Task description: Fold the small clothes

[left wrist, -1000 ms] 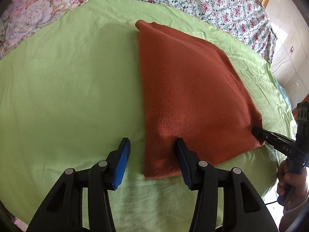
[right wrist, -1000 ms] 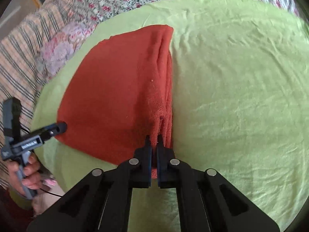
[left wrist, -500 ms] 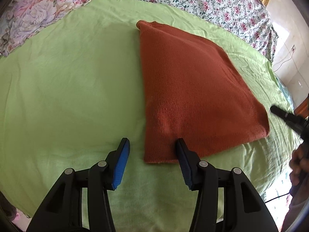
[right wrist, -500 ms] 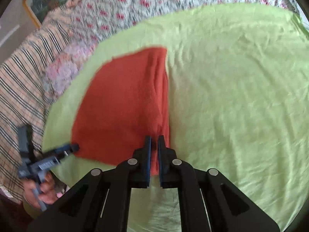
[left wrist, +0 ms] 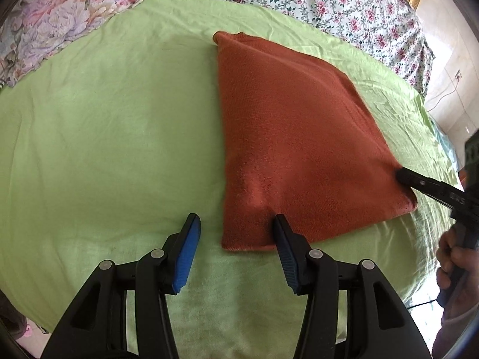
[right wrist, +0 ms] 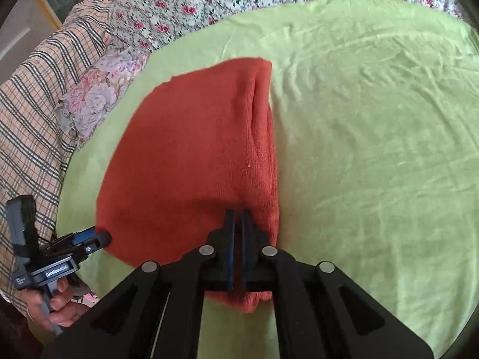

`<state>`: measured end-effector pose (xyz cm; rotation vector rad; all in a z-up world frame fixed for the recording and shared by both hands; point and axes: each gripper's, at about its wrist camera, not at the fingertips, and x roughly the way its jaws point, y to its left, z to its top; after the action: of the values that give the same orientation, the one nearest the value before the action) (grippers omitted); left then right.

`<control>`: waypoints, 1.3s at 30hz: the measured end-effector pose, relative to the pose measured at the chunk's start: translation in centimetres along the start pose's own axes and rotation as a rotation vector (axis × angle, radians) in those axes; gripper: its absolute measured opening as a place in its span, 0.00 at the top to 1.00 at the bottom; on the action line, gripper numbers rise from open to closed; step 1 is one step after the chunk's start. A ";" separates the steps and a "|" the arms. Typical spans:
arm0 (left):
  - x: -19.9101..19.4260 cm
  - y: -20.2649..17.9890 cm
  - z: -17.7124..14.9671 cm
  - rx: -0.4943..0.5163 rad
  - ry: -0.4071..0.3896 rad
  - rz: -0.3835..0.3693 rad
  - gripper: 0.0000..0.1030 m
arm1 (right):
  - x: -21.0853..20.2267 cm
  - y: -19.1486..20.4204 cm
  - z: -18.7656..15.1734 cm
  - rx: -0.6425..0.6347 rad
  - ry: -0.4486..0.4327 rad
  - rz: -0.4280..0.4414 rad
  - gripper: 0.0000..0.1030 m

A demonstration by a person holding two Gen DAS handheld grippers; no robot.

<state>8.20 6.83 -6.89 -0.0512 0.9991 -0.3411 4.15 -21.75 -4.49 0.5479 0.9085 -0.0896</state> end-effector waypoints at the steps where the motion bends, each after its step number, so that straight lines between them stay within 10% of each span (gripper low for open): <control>1: -0.3 -0.2 -0.1 0.005 0.000 0.004 0.51 | -0.6 -0.1 -0.2 0.003 -0.009 0.005 0.94; 6: -1.4 -0.8 -1.1 0.021 0.003 0.004 0.48 | -3.8 0.0 -1.5 0.009 -0.042 0.025 0.92; 12: -3.0 -1.4 -3.3 0.031 -0.009 0.034 0.35 | -6.2 1.6 -3.2 -0.038 -0.071 0.053 0.44; 26: -6.6 -2.3 -7.5 0.161 -0.071 0.162 0.20 | -7.4 3.4 -8.9 -0.145 0.027 -0.012 0.29; 39: -5.6 -3.2 -3.3 0.166 -0.113 0.206 0.09 | -6.5 5.0 -5.9 -0.222 0.007 -0.043 0.13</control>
<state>1.88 5.85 -3.52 0.1798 0.8533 -0.2286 -2.72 -15.55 -0.29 0.3227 0.9234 -0.0251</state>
